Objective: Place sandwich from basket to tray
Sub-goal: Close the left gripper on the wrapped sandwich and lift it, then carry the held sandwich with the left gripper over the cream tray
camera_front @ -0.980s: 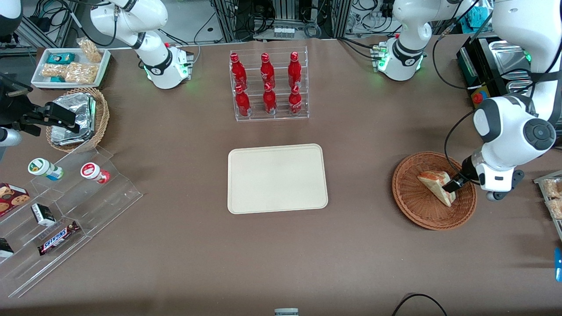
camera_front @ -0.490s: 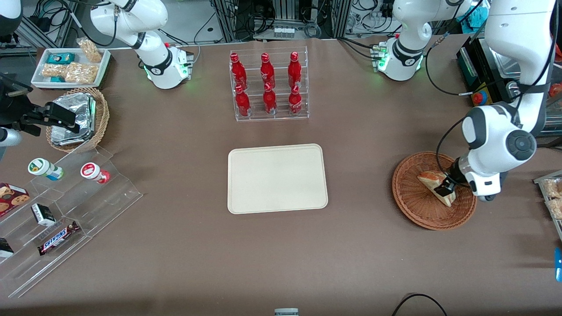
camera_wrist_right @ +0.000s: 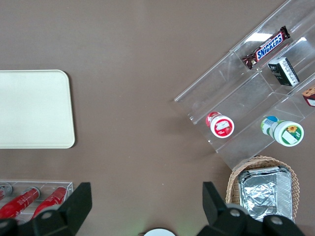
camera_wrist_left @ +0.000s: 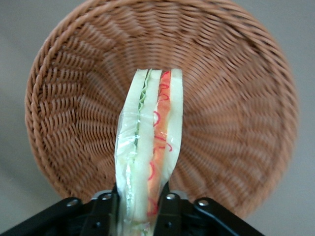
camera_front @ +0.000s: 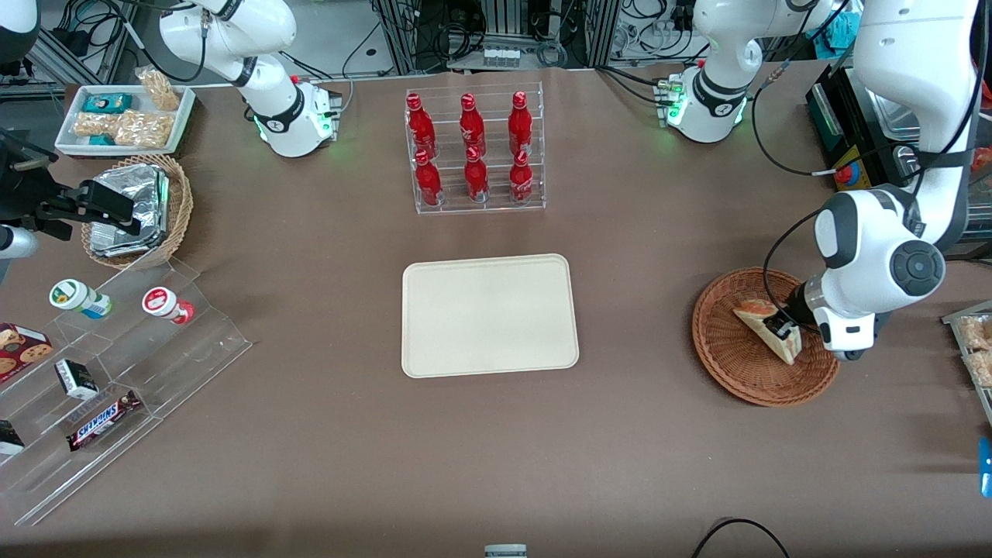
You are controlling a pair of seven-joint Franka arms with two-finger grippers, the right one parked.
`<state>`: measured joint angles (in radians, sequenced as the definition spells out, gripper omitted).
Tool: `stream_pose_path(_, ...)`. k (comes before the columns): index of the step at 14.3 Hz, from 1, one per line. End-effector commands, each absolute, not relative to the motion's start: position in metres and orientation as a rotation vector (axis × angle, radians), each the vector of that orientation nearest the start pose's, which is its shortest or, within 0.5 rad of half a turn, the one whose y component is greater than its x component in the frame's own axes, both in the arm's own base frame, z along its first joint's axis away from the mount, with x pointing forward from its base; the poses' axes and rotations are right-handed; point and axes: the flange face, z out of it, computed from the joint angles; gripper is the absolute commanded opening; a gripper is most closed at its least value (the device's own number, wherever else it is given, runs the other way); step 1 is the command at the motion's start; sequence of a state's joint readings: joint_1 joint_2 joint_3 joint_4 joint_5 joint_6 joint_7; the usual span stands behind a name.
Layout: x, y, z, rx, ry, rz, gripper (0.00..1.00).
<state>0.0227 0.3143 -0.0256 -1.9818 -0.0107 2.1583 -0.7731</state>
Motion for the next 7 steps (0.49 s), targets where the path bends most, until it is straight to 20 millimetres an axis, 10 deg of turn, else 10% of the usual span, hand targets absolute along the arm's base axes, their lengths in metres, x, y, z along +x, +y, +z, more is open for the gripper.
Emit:
stream_pose_path(1, 0.601, -0.041, 0.332, -2.938, -0.963, 0.195, 0.0)
stream_pose_path(4, 0.598, -0.095, 0.334, -3.085, -0.575, 0.211, 0.0)
stream_pose_path(7, 0.595, -0.204, 0.33, -3.177, -0.284, 0.235, 0.0)
